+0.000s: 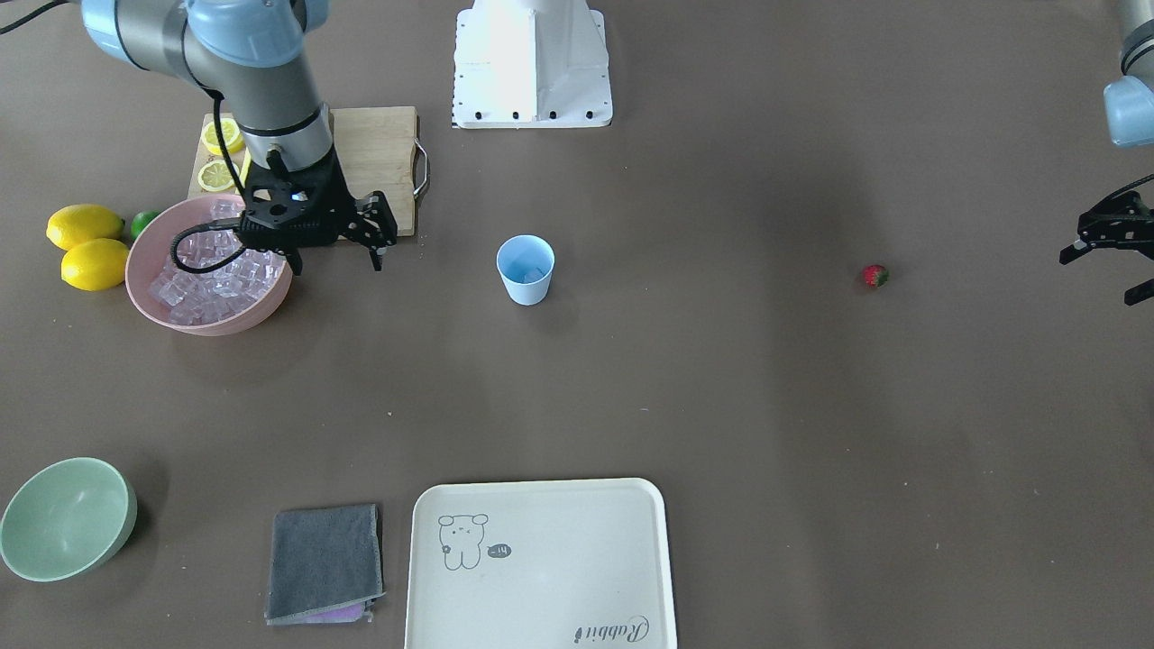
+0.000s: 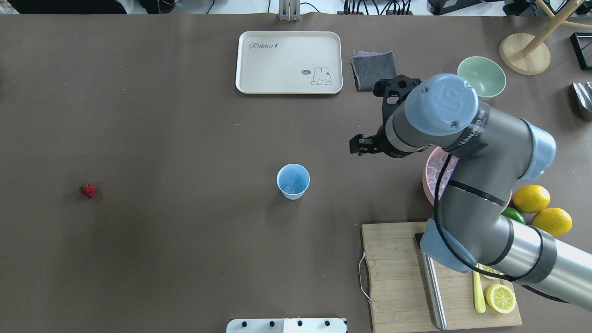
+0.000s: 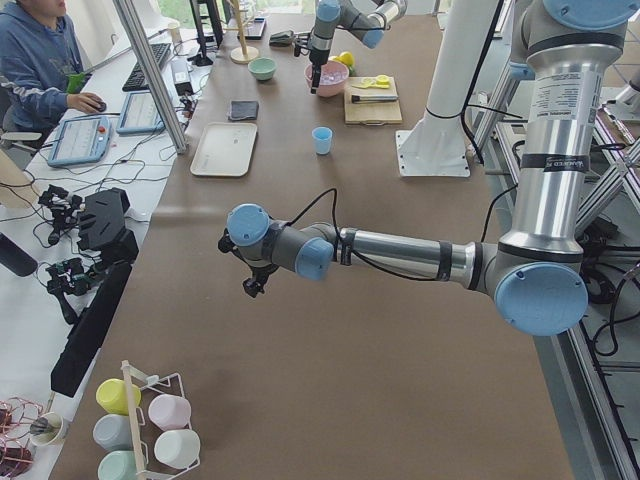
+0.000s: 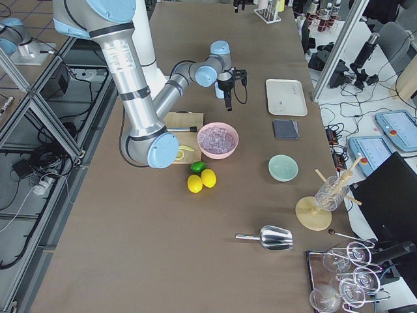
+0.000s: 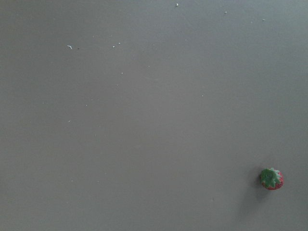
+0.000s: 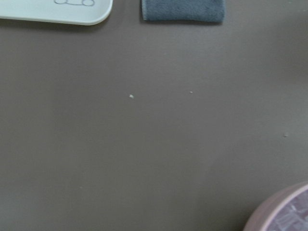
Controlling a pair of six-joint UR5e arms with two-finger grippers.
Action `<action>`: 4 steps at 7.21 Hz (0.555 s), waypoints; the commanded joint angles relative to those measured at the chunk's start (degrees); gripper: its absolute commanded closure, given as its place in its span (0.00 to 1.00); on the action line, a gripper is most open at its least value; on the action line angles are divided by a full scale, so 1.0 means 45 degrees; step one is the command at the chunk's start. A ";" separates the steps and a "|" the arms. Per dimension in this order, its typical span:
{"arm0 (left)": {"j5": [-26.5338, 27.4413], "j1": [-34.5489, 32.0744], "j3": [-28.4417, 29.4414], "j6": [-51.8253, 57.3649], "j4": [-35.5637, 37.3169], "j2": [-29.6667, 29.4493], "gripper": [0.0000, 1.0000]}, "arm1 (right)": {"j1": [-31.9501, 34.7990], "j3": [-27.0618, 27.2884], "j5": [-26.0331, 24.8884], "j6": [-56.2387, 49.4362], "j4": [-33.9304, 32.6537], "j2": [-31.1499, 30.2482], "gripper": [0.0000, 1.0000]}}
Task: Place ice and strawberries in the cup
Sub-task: 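Release the ice cube into the cup and return the right gripper to the bowl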
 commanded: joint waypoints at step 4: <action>0.0002 0.0148 -0.0043 -0.0021 -0.0272 -0.0019 0.02 | 0.1224 -0.0312 0.1526 -0.1718 0.4448 -0.4091 0.02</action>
